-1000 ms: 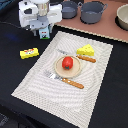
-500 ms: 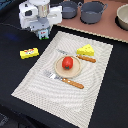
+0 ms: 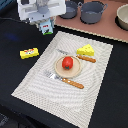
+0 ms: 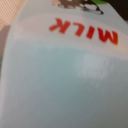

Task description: Interact with the objects in diverse but meaningful ways.

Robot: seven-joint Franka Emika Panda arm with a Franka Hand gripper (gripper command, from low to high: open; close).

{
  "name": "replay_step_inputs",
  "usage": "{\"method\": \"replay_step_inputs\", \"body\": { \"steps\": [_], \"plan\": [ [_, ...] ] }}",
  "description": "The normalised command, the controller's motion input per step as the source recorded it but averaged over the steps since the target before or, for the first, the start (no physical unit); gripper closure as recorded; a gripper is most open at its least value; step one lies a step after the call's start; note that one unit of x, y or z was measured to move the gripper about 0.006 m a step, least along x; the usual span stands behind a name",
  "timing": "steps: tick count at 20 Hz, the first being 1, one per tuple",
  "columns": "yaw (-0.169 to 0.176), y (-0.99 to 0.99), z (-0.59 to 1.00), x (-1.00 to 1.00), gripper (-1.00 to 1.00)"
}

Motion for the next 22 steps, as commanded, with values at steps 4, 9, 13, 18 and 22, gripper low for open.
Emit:
{"method": "replay_step_inputs", "body": {
  "steps": [4,9,13,18,22],
  "plan": [
    [0.000,-0.82,0.40,0.47,1.00],
    [0.000,-0.83,0.40,0.47,1.00],
    [-0.001,-0.76,0.26,0.58,1.00],
    [0.000,-0.75,0.21,0.66,1.00],
    [0.000,-0.66,0.29,0.74,1.00]
  ]
}}
